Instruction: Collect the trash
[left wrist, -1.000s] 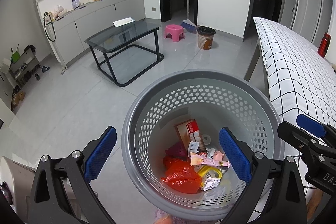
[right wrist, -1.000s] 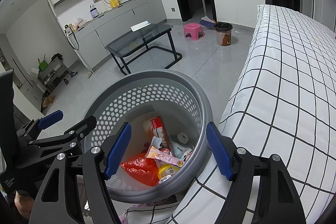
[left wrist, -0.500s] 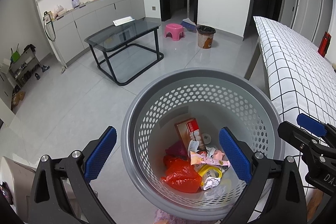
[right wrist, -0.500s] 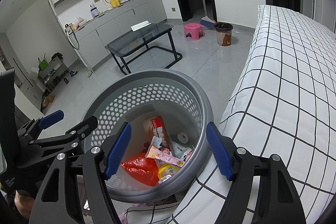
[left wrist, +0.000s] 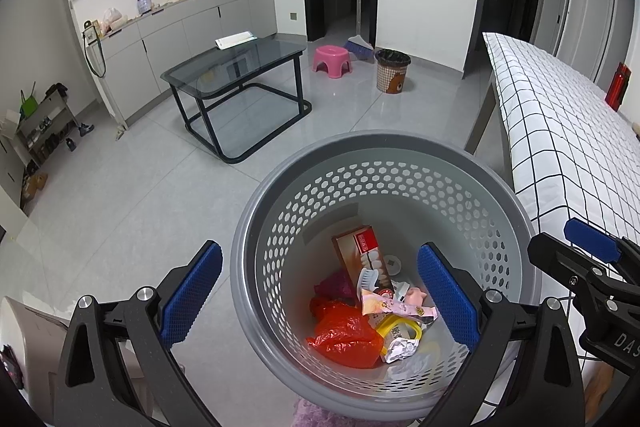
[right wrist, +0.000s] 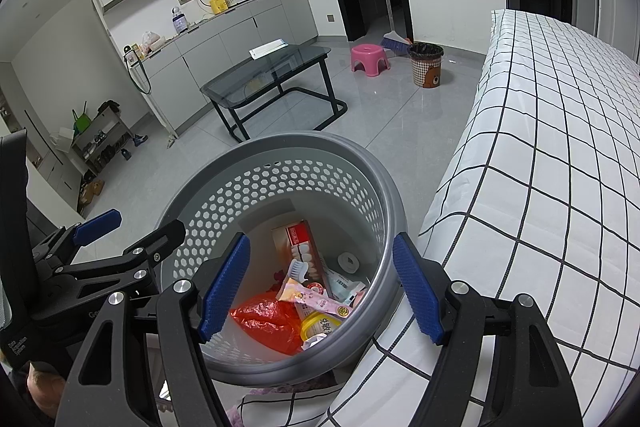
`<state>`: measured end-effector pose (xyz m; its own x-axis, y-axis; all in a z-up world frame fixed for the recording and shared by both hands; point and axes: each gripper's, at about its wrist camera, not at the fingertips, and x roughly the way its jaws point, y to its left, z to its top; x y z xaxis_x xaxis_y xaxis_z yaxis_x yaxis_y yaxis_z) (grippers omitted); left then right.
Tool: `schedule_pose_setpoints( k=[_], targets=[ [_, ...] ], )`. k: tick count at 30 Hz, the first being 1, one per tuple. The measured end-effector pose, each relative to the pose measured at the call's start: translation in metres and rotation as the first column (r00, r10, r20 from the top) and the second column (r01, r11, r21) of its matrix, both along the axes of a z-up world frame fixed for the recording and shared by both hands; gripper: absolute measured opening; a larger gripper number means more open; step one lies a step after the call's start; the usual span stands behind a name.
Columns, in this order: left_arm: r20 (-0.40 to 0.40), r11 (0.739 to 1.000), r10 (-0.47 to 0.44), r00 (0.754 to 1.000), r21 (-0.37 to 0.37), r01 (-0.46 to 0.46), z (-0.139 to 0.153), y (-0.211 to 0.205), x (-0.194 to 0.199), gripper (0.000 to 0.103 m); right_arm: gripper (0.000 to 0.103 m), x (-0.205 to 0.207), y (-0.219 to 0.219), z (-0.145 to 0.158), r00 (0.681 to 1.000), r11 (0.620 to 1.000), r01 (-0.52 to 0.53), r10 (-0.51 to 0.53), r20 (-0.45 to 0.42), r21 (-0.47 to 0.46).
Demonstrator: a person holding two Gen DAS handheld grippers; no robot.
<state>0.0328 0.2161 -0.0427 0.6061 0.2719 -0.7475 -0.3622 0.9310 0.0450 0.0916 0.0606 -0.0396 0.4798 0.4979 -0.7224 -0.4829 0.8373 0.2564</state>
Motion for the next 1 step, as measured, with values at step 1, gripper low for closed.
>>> schedule_pose_setpoints(
  k=[1],
  targets=[
    [0.0,1.0,0.001,1.0,-0.001,-0.001,0.0004,0.0001,0.0001,0.096,0.071,0.0,0.0,0.0,1.0,1.0,0.0,0.0,0.0,0.0]
  ],
)
